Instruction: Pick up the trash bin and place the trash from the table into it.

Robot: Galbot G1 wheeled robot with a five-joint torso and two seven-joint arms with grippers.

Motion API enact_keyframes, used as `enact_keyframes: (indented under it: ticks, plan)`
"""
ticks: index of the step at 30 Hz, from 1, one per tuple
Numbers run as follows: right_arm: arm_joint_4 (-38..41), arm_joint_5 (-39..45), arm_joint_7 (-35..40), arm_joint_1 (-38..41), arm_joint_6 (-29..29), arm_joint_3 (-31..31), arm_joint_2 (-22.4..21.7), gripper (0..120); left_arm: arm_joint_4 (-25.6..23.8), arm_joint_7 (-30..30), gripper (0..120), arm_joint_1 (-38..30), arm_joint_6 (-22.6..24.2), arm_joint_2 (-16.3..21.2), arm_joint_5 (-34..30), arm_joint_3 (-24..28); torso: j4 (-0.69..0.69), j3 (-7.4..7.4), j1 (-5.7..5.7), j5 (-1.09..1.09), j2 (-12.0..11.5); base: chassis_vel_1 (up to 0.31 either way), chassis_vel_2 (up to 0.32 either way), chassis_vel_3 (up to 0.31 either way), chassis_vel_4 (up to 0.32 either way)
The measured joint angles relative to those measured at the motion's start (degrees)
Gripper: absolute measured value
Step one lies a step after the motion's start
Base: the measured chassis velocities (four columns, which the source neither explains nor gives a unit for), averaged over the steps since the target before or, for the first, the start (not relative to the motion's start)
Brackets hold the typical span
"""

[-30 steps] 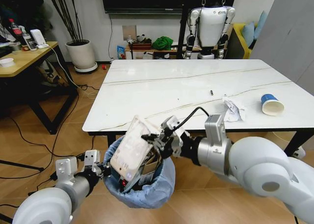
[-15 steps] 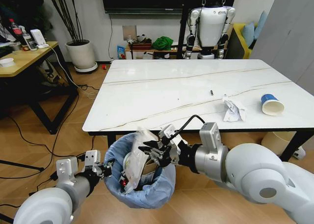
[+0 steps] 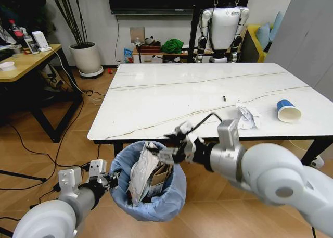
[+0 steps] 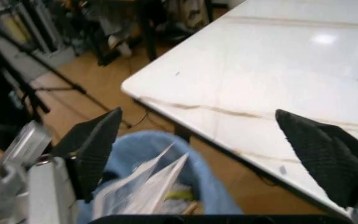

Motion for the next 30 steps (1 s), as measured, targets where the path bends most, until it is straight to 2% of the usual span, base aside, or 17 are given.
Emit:
enact_keyframes:
  ticks: [2,7,9,10,13,14,17,18,20,27,30]
  plan:
    - [-2.1,-0.4,2.1,-0.3,1.2,2.7,0.7,98,0.0,0.0,0,0.4,0.0,0.0,0.0,-0.5,0.00,0.00,0.00,0.01,0.0,0.000,0.000,0.000,0.000]
    - [-3.9,-1.3,4.3,-1.6,2.1,7.2,1.4,100,0.0,-0.2,0,0.8,0.0,-0.1,0.0,-0.8,0.00,0.00,0.00,0.00,0.0,0.000,0.000,0.000,0.000]
    - [-4.7,-4.5,4.3,-4.2,3.1,11.4,1.8,100,0.0,-0.3,0,1.0,0.0,-0.3,0.0,-0.8,0.00,0.00,0.00,0.00,0.0,0.000,0.000,0.000,0.000]
    - [-4.7,-4.5,4.3,-4.2,3.1,11.4,1.8,100,0.0,-0.3,0,1.0,0.0,-0.3,0.0,-0.8,0.00,0.00,0.00,0.00,0.0,0.000,0.000,0.000,0.000]
    - [-5.4,-12.8,0.8,-11.0,3.7,18.6,2.0,100,0.0,-0.3,0,1.1,0.0,-0.5,0.0,-0.7,0.00,0.00,0.00,0.00,0.0,0.000,0.000,0.000,0.000]
    - [-5.4,-12.8,0.8,-11.0,3.7,18.6,2.0,100,0.0,-0.3,0,1.1,0.0,-0.5,0.0,-0.7,0.00,0.00,0.00,0.00,0.0,0.000,0.000,0.000,0.000]
    - [-5.1,-18.1,-0.9,-18.7,3.6,25.2,3.3,100,-0.1,-0.3,0,1.2,0.0,-0.5,0.0,-0.6,-0.02,0.00,0.00,0.02,0.0,0.000,0.000,0.000,0.000]
    - [-5.1,-18.1,-0.9,-18.7,3.6,25.2,3.3,100,-0.1,-0.3,0,1.2,0.0,-0.5,0.0,-0.6,-0.02,0.00,0.00,0.02,0.0,0.000,0.000,0.000,0.000]
    - [-4.9,-24.1,-3.5,-24.4,3.5,30.2,5.1,100,-0.1,-0.2,0,1.2,0.0,-0.2,0.0,-0.6,-0.01,0.00,0.00,0.01,0.0,0.000,0.000,0.000,0.000]
    - [-4.0,-28.3,-5.0,-30.2,3.5,34.9,7.7,100,-0.1,-0.2,0,1.4,0.0,-0.4,-0.1,-0.9,0.00,0.00,0.00,0.01,0.0,0.000,0.000,0.000,0.000]
    - [-2.1,-30.4,-6.8,-35.7,3.0,38.9,9.6,100,-0.1,-0.1,0,1.9,0.0,-1.1,-0.1,-1.4,0.00,0.00,0.00,0.01,0.0,0.000,0.000,0.000,0.000]
